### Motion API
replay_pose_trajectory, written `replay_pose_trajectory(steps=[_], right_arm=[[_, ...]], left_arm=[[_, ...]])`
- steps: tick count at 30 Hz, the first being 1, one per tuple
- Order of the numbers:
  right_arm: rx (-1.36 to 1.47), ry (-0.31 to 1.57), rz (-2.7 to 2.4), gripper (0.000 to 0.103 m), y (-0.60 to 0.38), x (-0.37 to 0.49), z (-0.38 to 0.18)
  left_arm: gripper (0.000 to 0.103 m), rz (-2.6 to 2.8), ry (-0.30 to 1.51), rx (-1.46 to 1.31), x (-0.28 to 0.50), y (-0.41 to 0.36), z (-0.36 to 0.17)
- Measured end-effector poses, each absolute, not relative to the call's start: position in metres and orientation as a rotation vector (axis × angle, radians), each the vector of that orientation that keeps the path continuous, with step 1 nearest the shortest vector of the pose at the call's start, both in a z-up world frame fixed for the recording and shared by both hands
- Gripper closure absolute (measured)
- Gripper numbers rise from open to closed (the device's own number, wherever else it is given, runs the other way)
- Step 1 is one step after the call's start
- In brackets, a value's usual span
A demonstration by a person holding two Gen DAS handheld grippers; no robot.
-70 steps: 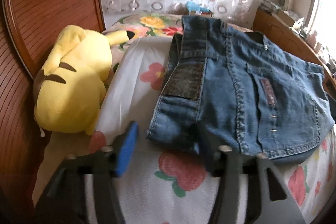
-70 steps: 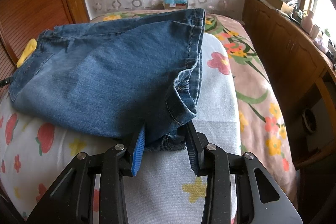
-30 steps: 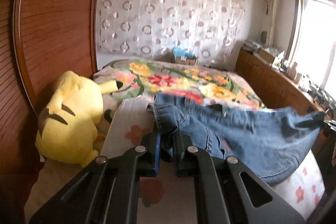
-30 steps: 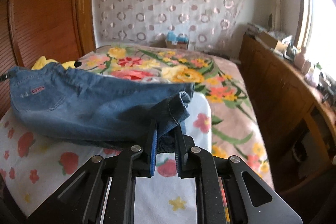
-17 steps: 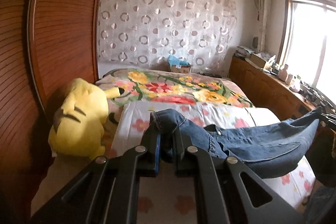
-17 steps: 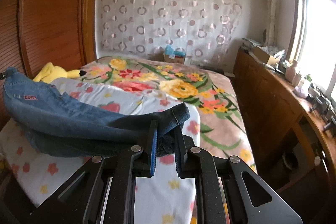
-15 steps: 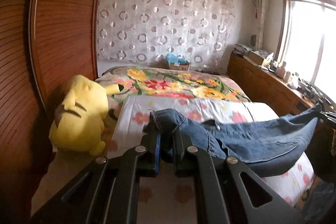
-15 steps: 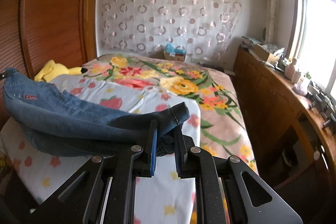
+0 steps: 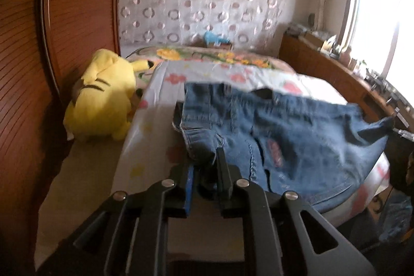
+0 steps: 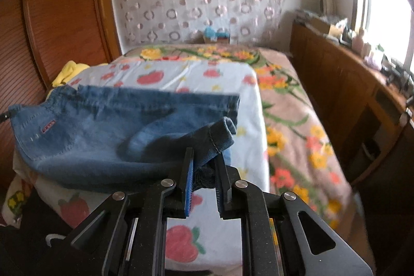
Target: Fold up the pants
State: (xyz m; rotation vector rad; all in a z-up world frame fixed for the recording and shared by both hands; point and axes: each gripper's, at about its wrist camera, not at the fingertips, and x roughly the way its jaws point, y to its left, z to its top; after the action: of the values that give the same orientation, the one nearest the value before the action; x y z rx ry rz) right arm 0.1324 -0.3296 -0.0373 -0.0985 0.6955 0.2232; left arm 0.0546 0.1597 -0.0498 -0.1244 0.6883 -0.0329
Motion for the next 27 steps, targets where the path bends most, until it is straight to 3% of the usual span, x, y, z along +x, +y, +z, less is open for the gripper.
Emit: replay_pose_trajectory(steps=[9,16,27], right_arm=[[-0.013,0.719,0.213,0.085,-0.341,0.122,-0.052],[0.04,0.716,0.22,0.06,-0.342,0.111,-0.059],[0.071,0.681,0.217,0.06,-0.341,0.102,-0.055]], left_arm=[[0.075,-0.026,0.69,-0.105,0.036,0.166,-0.05],[0.071,-0.079,0.68,-0.074,0.029,0.148,-0.042],[0.066,-0.187,0.671,-0.042,0.046,0.096,-0.037]])
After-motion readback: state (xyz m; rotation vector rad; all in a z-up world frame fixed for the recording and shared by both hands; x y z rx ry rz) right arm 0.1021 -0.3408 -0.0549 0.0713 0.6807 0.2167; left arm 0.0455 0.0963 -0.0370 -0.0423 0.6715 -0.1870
